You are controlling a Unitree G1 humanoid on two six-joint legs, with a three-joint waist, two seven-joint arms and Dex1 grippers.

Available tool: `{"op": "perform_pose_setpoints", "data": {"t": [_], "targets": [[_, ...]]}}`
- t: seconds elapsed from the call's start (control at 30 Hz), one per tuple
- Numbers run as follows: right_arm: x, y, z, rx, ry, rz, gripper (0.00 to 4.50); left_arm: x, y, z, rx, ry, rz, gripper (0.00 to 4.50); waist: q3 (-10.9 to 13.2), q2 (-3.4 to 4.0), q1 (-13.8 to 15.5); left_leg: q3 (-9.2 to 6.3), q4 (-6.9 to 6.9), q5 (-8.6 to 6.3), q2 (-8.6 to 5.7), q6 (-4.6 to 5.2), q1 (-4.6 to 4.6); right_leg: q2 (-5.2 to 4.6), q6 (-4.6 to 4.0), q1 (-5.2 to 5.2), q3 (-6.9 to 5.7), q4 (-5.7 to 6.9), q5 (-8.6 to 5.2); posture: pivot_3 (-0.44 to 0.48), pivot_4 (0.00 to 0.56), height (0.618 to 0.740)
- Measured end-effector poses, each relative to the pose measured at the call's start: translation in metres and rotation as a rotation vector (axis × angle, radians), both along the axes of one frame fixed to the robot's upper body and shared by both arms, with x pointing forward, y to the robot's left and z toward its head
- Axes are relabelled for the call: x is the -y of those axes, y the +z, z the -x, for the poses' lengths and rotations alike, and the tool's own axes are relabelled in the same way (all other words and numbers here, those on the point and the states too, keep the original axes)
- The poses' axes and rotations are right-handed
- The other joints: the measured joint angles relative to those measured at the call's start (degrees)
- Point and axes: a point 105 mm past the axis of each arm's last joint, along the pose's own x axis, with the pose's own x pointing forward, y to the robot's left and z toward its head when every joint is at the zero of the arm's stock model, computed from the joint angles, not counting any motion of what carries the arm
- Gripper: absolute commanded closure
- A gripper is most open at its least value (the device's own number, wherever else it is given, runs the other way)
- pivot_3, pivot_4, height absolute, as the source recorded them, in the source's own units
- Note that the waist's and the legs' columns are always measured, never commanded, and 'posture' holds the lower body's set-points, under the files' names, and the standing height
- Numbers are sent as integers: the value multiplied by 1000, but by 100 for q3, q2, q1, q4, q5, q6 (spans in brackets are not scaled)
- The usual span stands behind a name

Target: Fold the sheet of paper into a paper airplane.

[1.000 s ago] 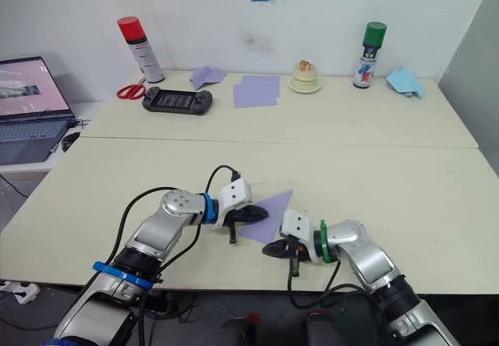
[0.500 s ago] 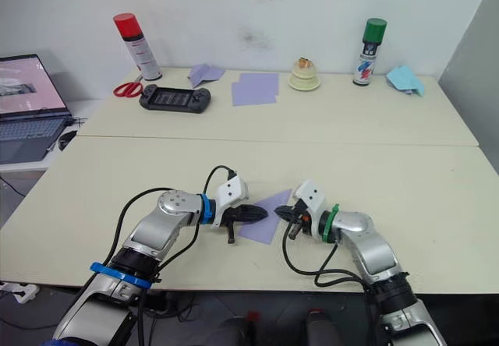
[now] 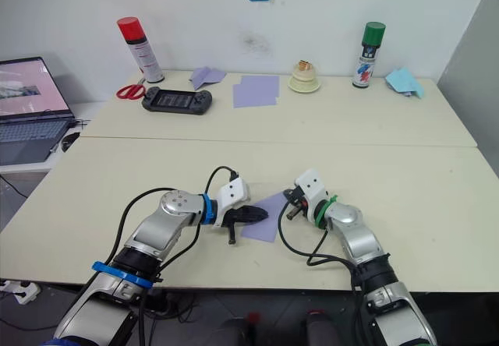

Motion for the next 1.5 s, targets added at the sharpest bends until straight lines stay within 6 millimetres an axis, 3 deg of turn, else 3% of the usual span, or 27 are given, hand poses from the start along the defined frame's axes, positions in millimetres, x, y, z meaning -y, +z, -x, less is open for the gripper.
{"op": "perform_pose_setpoints", "data": {"t": [0.5,0.57,0.63,0.73,0.9,1.03,1.13,1.33,1.5], "targets": [[10,6,-19,55,-58,78,4500,0,0,1,9,7,1,4465,-1,0,3,1,0,1,0,2,2,0,0,1,2,2,0,0,150,740],[18,10,-19,59,-83,56,4500,2,2,0,6,17,28,4465,2,2,23,1,0,1,-1,2,-8,-2,0,-6,1,1,0,0,150,740],[32,16,-10,56,-92,21,4104,2,7,-4,-4,46,75,4500,9,5,49,-7,19,1,-1,2,-63,-2,-1,-52,-8,7,1,0,150,740],[38,31,5,65,-42,-8,3202,-6,27,-18,38,79,113,3751,30,12,10,-14,54,2,0,0,-170,1,-26,-143,-15,27,21,0,150,740],[40,62,40,116,112,35,1393,-15,72,-37,195,-16,117,2204,36,16,-10,-9,46,1,-3,0,-178,2,-26,-150,-16,16,22,0,150,740],[45,61,55,104,130,62,12,-25,70,-48,279,-94,30,1003,44,8,-16,-4,48,1,-5,1,-178,3,-25,-150,-14,14,21,0,150,740],[47,64,58,123,114,65,0,-25,66,-53,346,-164,-40,64,68,-16,0,-8,54,1,-6,2,-180,6,-1,-150,-19,18,8,0,150,740],[42,72,70,149,140,47,0,-24,69,-57,525,-290,-170,25,91,-44,4,-7,52,1,-7,2,-184,6,-24,-150,-18,16,21,0,150,740],[37,79,78,172,163,50,0,-22,64,-57,571,-340,-229,25,98,-55,-5,-9,53,1,-8,2,-184,6,-24,-151,-20,19,21,0,150,740]]}}
